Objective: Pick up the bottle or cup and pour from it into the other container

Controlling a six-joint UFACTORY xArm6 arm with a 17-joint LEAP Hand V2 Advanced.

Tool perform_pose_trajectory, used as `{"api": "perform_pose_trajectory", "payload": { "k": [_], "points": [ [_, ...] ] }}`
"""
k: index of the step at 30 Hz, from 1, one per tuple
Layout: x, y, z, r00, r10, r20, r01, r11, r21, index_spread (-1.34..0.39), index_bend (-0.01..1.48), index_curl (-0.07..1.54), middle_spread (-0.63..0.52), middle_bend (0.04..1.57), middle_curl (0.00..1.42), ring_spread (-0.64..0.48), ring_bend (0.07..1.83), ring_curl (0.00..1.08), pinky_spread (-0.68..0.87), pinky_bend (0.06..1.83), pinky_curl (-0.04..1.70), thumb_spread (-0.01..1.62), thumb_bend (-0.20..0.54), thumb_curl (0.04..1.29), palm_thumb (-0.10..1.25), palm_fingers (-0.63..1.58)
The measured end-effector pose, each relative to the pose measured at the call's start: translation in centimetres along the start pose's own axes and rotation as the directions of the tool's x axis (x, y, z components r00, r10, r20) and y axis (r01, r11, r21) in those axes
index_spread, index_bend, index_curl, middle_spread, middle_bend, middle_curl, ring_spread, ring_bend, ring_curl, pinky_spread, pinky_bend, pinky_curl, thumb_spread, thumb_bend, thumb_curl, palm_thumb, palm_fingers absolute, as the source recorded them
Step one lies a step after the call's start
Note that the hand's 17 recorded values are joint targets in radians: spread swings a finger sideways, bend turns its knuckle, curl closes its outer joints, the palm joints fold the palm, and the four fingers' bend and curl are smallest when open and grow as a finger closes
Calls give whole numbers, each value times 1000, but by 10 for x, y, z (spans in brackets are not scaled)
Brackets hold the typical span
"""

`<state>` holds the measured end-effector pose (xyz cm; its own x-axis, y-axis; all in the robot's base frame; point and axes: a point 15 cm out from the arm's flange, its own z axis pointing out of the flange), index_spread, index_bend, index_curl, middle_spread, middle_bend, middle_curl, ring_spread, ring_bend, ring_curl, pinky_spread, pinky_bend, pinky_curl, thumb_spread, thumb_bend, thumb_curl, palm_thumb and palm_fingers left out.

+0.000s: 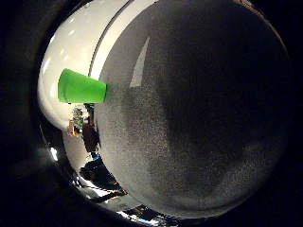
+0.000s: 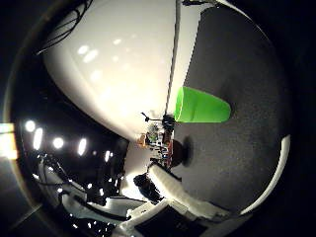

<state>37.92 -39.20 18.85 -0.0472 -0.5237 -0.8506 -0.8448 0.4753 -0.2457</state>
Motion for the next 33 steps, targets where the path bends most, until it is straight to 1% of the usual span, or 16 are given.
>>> {"api": "perform_pose_trajectory", "payload": {
  "k": [11,33],
  "points": [
    [-12,-11,25,1000,-18,24,19,999,-26,-223,146,246,98,205,337,173,366,261,383,497,305,939,-30,299,455,22],
    [-25,-16,61,998,-36,47,40,995,-87,-215,146,242,98,202,336,172,370,262,386,488,303,939,-30,299,454,34]
  ]
}}
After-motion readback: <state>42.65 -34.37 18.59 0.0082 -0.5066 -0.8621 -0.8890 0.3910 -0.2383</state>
